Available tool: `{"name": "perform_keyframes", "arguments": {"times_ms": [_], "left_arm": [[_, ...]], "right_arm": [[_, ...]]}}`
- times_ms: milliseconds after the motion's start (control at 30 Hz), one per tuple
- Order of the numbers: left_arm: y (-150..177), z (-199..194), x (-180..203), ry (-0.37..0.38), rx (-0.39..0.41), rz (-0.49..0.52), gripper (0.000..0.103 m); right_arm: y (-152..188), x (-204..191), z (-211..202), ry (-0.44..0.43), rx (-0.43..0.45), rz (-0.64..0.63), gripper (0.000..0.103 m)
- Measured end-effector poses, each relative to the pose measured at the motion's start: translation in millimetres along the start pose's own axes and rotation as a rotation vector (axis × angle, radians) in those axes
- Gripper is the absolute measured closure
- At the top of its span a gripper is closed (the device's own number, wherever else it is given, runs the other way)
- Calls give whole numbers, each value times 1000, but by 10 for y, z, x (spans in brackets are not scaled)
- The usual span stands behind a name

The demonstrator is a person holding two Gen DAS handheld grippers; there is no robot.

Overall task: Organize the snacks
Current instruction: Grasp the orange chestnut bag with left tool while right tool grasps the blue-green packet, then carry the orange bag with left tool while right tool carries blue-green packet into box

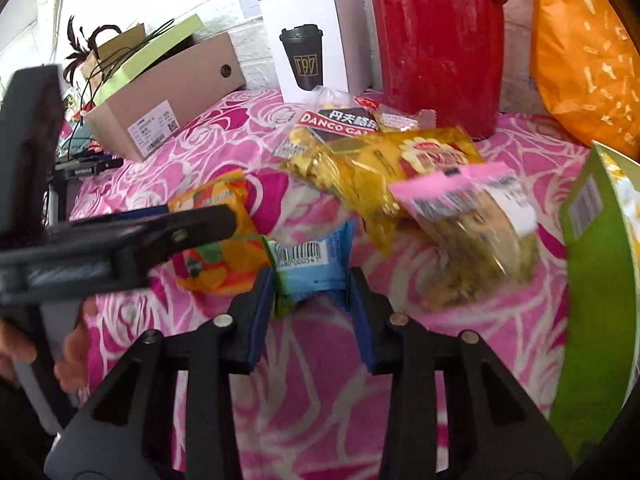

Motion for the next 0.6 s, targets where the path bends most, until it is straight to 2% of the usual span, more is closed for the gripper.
{"name": "perform_keyframes", "arguments": {"times_ms": [100,233,433,500,600], "left_arm": [[31,73,26,-29,-12,17,19],[56,137,42,-29,-24,11,39],[85,22,97,-23,-24,17,68],[102,-92,110,-17,-13,16,75],[138,-243,162,-7,-6,39,79]], "right_arm": [[114,-1,-91,-5,-3,18,72],[253,-5,-215,-9,-1,42,72],[410,7,-359,-11,-4,71,74],[457,19,-424,-11,-1,86,74],[511,24,-515,-12,7,102,75]]}}
Point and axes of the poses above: each gripper's, at about its wrist camera, not at the fingertips, and z roughly the way its jaws point, x to its right, y to its underside, the point moved 4 cm from there along z, roughly the way its jaws point, and after that the axes turned 5 degrees about -z, right-handed, at the moved point
